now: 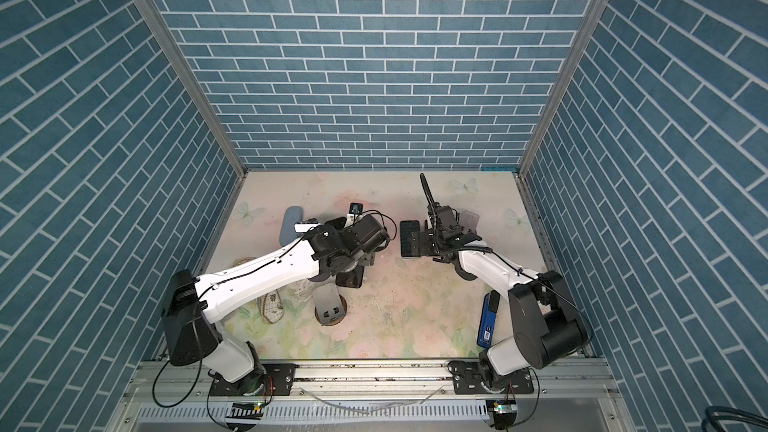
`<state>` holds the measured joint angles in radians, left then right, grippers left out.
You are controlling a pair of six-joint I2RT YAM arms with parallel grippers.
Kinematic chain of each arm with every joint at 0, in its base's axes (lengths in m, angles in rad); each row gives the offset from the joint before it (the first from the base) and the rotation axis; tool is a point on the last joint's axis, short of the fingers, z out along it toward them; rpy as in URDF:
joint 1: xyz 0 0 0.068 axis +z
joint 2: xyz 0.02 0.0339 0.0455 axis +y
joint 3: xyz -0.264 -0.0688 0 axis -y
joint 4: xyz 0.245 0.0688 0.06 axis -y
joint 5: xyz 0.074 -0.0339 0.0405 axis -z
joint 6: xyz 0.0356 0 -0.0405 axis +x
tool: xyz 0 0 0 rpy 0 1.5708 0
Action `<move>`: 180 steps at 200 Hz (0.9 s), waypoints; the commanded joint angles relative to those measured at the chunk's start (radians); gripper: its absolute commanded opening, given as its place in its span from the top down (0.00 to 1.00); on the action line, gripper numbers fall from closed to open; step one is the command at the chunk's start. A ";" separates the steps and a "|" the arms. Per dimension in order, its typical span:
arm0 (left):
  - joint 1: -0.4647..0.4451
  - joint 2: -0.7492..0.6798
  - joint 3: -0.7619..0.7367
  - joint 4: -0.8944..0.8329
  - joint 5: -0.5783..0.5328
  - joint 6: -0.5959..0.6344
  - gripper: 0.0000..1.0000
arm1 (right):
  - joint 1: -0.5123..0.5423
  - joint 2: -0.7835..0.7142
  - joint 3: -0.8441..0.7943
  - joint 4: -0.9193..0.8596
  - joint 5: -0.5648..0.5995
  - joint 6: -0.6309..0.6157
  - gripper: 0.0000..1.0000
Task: Remove the phone from the phone stand
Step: 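Carry the black phone toward the flat-lying phones with the left gripper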
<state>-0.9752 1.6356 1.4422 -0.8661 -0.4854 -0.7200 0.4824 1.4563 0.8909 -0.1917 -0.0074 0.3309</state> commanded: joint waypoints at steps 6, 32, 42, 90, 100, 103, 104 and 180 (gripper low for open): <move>-0.005 0.035 0.066 0.018 0.037 0.094 0.32 | 0.004 -0.092 0.036 -0.051 0.066 -0.039 0.05; 0.007 0.083 0.096 0.040 0.097 0.122 0.32 | 0.004 -0.156 0.031 -0.079 0.122 -0.046 0.04; 0.015 0.105 0.106 0.054 0.125 0.126 0.32 | 0.004 -0.179 0.027 -0.089 0.164 -0.044 0.05; 0.063 0.222 0.204 0.069 0.212 0.136 0.32 | -0.001 -0.295 -0.014 -0.125 0.364 -0.042 0.02; 0.076 0.244 0.219 0.073 0.232 0.138 0.32 | -0.002 -0.319 -0.027 -0.123 0.373 -0.043 0.02; 0.080 0.251 0.221 0.076 0.237 0.140 0.32 | -0.002 -0.327 -0.032 -0.120 0.374 -0.043 0.02; 0.081 0.253 0.223 0.077 0.238 0.140 0.32 | -0.002 -0.329 -0.033 -0.119 0.374 -0.043 0.02; 0.157 0.409 0.356 0.090 0.324 0.164 0.32 | -0.005 -0.419 -0.102 -0.088 0.384 -0.055 0.01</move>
<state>-0.8330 2.0098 1.7294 -0.7761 -0.1890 -0.5755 0.4793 1.0561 0.8169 -0.2852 0.3496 0.3077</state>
